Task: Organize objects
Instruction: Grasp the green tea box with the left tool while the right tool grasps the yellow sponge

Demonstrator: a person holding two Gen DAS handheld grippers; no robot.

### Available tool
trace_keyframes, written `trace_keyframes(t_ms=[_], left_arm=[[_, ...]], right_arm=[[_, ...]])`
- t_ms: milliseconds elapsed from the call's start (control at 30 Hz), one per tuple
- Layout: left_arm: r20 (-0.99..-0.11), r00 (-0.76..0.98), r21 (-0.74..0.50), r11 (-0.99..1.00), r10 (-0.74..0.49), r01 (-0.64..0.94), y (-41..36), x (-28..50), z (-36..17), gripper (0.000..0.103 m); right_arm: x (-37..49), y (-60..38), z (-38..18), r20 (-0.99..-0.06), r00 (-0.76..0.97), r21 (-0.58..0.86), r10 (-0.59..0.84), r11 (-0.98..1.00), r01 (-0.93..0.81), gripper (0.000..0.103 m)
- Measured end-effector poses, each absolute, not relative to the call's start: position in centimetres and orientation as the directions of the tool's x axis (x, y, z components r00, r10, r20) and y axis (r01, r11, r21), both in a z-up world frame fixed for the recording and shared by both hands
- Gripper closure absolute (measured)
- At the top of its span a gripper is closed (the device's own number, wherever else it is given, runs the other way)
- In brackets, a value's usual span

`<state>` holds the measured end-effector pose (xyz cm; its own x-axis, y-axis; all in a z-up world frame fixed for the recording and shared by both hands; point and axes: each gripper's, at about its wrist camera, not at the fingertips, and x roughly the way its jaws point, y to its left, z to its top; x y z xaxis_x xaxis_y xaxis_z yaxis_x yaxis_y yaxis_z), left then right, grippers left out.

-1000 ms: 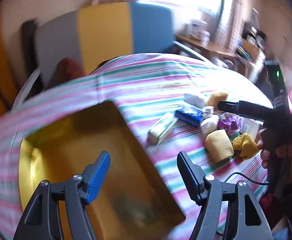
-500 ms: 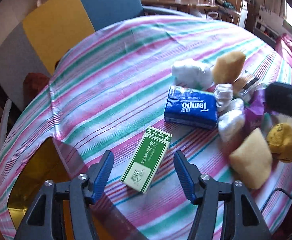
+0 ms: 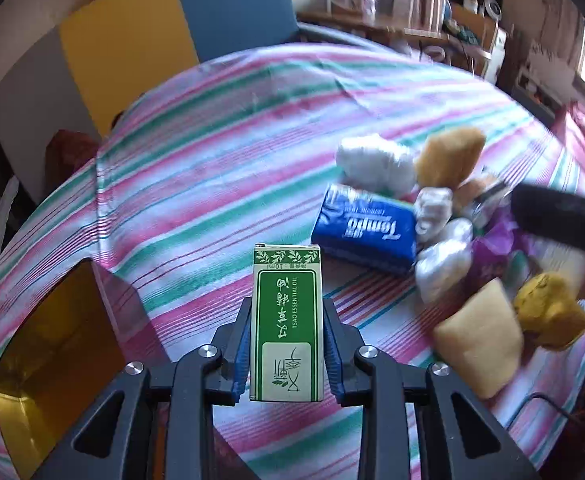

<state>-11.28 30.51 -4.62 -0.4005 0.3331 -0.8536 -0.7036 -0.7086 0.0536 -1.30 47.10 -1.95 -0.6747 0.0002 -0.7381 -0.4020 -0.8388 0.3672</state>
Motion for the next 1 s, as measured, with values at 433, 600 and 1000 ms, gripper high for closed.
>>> trace_keyframes(t_ms=[433, 600, 1000], left_arm=[[-0.76, -0.503, -0.13, -0.855, 0.412, -0.502, 19.3, -8.6, 0.9, 0.073], [-0.773, -0.536, -0.141, -0.915, 0.34, -0.377, 12.8, -8.6, -0.1, 0.073], [-0.824, -0.544, -0.085, -0.984, 0.156, -0.154, 1.5, -12.6, -3.5, 0.073]], right_arm=[[-2.4, 41.9, -4.1, -0.846, -0.528, 0.229, -0.072, -0.943, -0.24, 0.029], [-2.9, 41.0, -6.7, -0.917, -0.399, 0.094, 0.017, -0.961, -0.259, 0.03], [-3.3, 40.5, -8.1, -0.93, -0.358, 0.008, 0.078, -0.972, -0.233, 0.05]])
